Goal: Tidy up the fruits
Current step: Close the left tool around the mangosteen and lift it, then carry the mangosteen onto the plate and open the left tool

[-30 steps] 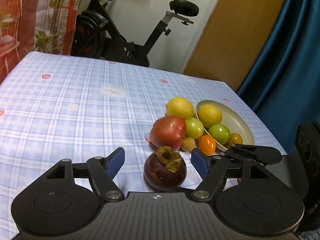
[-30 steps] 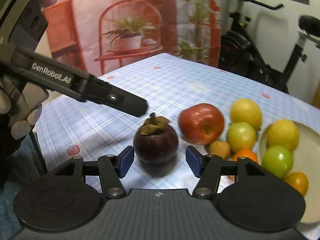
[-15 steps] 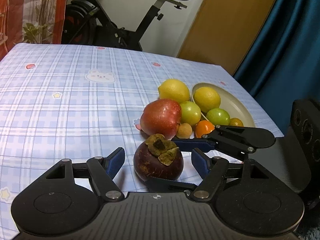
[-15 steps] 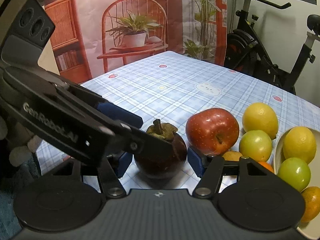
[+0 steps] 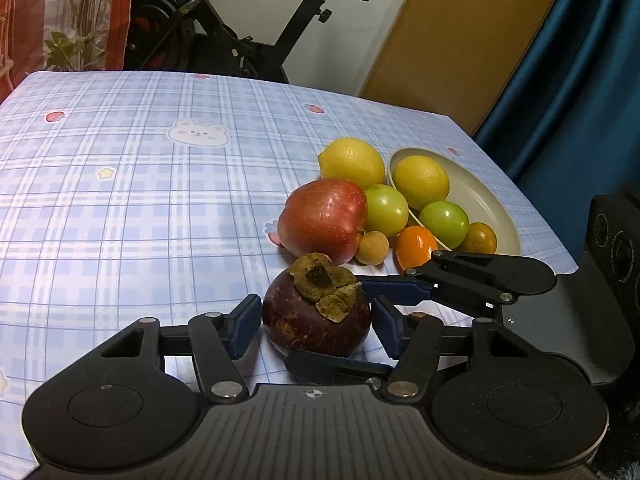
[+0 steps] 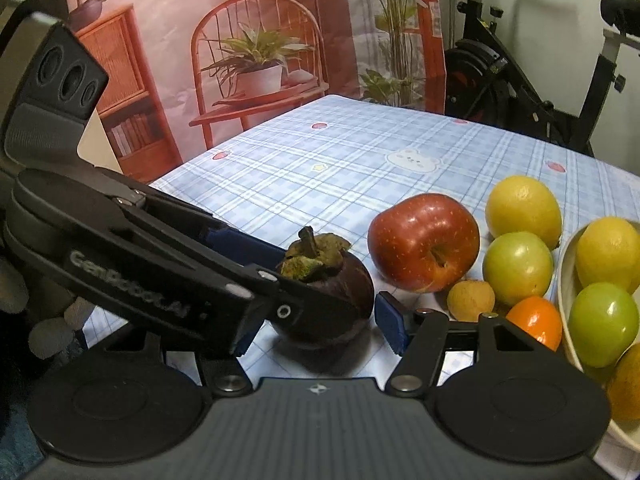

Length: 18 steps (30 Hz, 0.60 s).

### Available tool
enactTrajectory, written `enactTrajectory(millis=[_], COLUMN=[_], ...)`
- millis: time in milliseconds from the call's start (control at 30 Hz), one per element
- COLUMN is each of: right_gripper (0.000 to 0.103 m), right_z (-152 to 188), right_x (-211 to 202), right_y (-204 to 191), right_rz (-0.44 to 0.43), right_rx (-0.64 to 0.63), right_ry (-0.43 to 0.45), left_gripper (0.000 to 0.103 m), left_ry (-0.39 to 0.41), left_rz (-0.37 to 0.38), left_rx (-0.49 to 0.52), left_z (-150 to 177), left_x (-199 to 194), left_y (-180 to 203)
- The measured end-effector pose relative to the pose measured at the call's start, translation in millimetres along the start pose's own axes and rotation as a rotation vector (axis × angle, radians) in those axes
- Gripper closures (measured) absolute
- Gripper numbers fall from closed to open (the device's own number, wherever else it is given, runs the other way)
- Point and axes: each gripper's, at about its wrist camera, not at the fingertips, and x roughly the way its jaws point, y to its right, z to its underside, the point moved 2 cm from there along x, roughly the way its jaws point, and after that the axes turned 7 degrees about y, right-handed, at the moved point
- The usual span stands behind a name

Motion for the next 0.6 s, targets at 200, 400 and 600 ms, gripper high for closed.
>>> enactTrajectory(millis=[200, 400, 600], right_gripper=[0.041, 0.041, 0.041], right_z=[1.9, 0.5, -7.2], right_x=[-6.1, -26.6, -56.8], right_y=[-3.9, -0.5, 7.5], right_rz=[0.01, 0.028, 0.078], right_rx=[-0.005, 0.033, 0.042], right_ry=[0.011, 0.061, 0.128], left_gripper=[0.04, 0.04, 0.04], left_ry=[0.007, 0.041, 0.074], left_rz=[-0.006, 0.009, 0.01], left_rx=[0.007, -0.005, 0.065], left_z=[2.0, -4.1, -18.9], left_x=[-2.6, -9.0, -11.1], left_y=[5.6, 20.1, 52.0])
